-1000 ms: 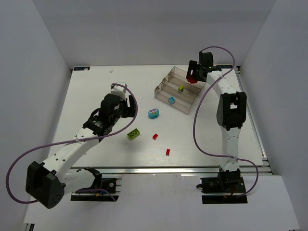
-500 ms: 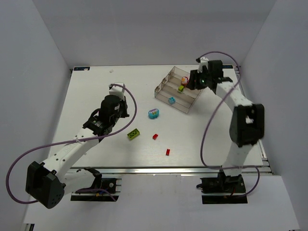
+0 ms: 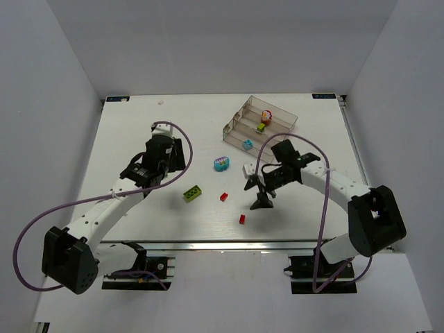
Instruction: Sort the legos into containers by color
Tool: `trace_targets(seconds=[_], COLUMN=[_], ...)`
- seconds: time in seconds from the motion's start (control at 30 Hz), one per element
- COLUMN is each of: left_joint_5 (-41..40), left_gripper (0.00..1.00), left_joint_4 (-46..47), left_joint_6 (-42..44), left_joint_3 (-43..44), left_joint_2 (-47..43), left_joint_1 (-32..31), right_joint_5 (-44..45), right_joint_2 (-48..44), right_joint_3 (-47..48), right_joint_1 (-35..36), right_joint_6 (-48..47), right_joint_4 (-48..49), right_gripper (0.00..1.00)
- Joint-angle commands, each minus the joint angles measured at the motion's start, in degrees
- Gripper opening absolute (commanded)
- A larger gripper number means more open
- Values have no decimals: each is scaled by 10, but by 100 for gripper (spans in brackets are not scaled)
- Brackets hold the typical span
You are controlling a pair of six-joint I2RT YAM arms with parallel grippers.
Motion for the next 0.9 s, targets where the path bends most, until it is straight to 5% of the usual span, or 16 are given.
trace_targets(seconds=[0.0, 0.13, 0.3, 0.47, 0.87], left_joint_5=[8, -54, -71, -70, -53], left_gripper=[72, 66, 66, 66, 66], left_joint_4=[-5, -8, -10, -5, -3], left_joint_6=[9, 25, 33, 41, 43], left_joint_3=[-8, -25, -49, -55, -54], left_joint_2=[-45, -78, -110, -119, -121], left_joint_1=[7, 7, 7, 7, 7], right_joint_5=[46, 80, 153, 205, 253], right_joint_2=[-18, 20, 82, 149, 170], right_joint_3=[-15, -7, 22, 76, 81], right_joint_1=[24, 48, 94, 143, 194], right_joint_6=[-174, -362, -466, -492, -526], right_joint_4=[-46, -121, -122, -146, -176], right_gripper=[80, 80, 70, 59, 56])
